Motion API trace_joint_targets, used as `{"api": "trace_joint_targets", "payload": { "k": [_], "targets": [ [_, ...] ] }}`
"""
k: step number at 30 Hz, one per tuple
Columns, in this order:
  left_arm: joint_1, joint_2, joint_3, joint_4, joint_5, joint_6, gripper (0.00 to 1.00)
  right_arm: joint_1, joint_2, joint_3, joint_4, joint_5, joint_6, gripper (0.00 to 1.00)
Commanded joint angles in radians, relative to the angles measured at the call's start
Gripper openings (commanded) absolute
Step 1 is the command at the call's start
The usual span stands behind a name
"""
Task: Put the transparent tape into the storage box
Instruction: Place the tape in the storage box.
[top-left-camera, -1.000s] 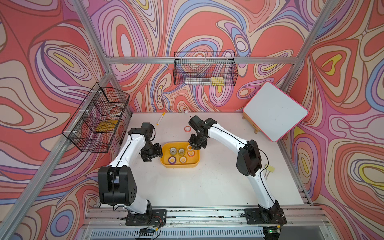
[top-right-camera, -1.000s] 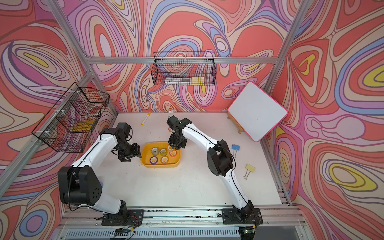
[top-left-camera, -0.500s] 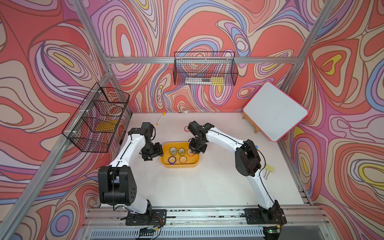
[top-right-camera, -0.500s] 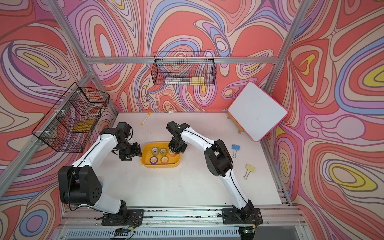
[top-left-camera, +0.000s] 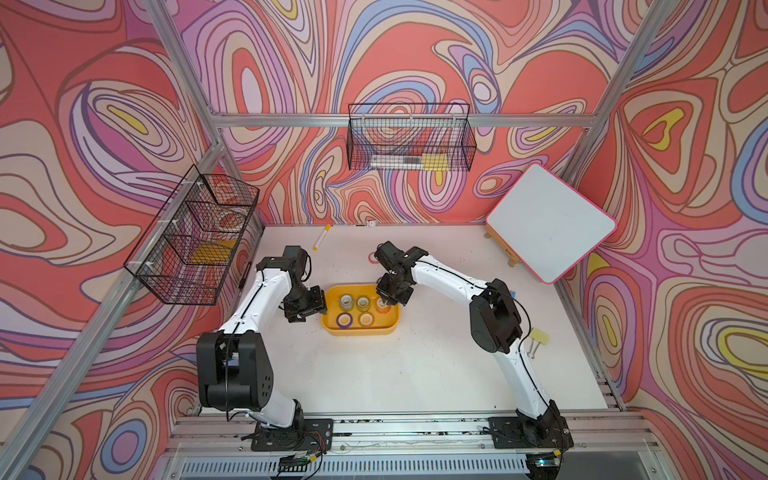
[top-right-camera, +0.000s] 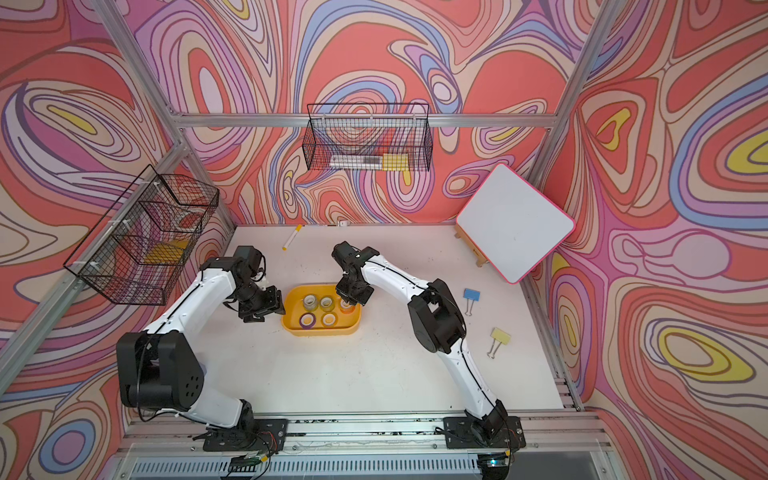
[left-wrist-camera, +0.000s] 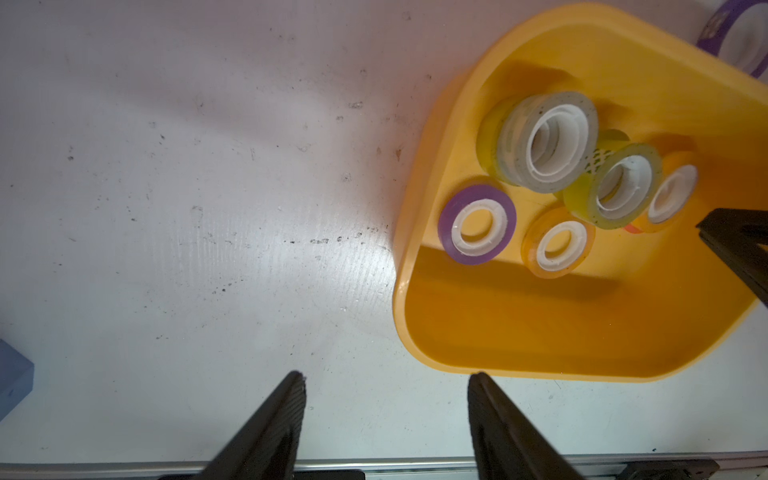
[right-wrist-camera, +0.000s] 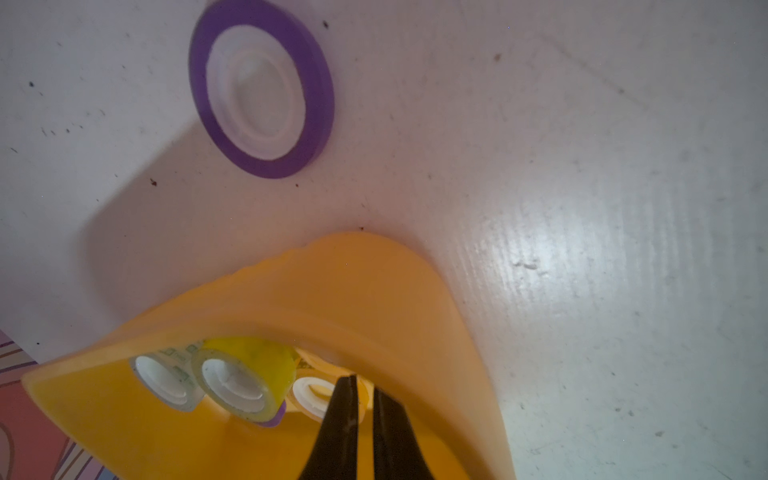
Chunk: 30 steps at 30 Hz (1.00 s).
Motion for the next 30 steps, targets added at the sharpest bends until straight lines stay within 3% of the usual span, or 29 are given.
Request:
{"api": "trace_joint_targets", "payload": {
  "k": [1,14,25,30],
  "targets": [
    [0.007,-0.017,-0.008,-0.001,0.011,0.014,0.67,0.009,0.000,-0.018,0.015,0.011,0.021,0.09],
    [0.008,-0.001,0.006,-0.013,0.007,0.006,0.67,0.009,-0.004,0.067,0.007,0.018,-0.067,0.12],
    [0.008,0.028,0.014,-0.007,0.004,-0.012,0.68,-0.006,-0.076,0.147,-0.058,0.055,-0.280,0.31],
    [0.007,0.059,0.024,0.009,-0.001,-0.019,0.67,-0.043,-0.081,0.092,0.047,0.013,-0.338,0.37]
  ]
}}
